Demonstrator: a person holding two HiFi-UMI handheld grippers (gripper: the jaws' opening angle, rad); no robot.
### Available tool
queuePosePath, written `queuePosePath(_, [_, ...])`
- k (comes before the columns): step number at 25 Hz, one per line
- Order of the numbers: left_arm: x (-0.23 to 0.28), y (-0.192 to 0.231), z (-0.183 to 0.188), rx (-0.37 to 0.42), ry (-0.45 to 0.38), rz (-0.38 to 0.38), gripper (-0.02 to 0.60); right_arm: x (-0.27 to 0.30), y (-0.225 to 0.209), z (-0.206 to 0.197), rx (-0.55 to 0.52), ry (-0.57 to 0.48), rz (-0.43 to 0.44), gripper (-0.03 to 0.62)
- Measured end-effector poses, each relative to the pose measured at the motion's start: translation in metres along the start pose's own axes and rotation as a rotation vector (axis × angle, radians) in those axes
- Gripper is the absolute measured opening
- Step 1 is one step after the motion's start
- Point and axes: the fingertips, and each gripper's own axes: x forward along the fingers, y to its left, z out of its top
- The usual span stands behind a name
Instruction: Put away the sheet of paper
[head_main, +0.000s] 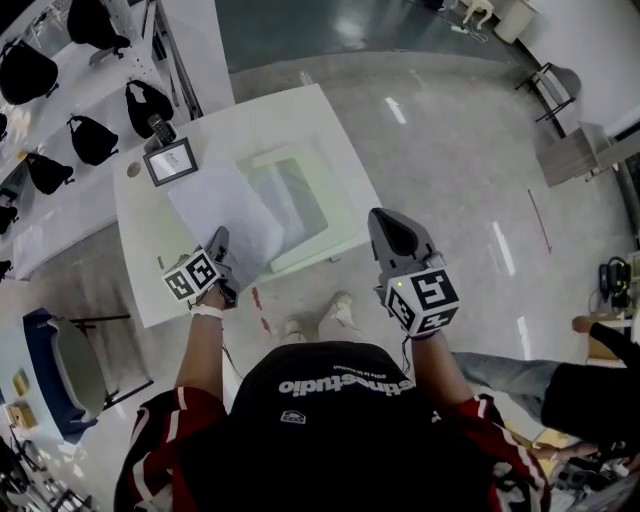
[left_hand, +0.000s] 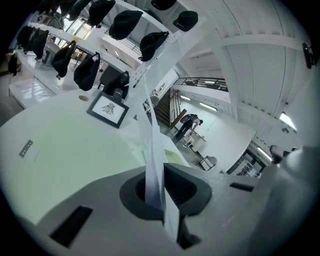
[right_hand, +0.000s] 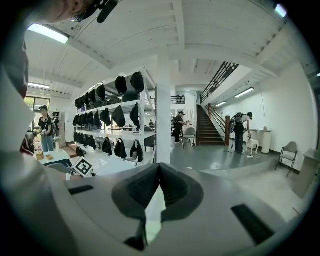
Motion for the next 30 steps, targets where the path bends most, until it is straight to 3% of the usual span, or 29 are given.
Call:
queuePosePath(17, [0.008, 0.037, -0.039, -0.020, 0.104, 0.092, 0.006, 0.005, -0.005, -0.009, 0.012, 0.014, 0.007, 0.003])
queuePosePath(30, [0.028, 0.041, -0.047, -0.007, 0.163, 0.090, 0.006, 0.004, -0.014, -0.010, 0.019, 0.021, -0.010, 0.003])
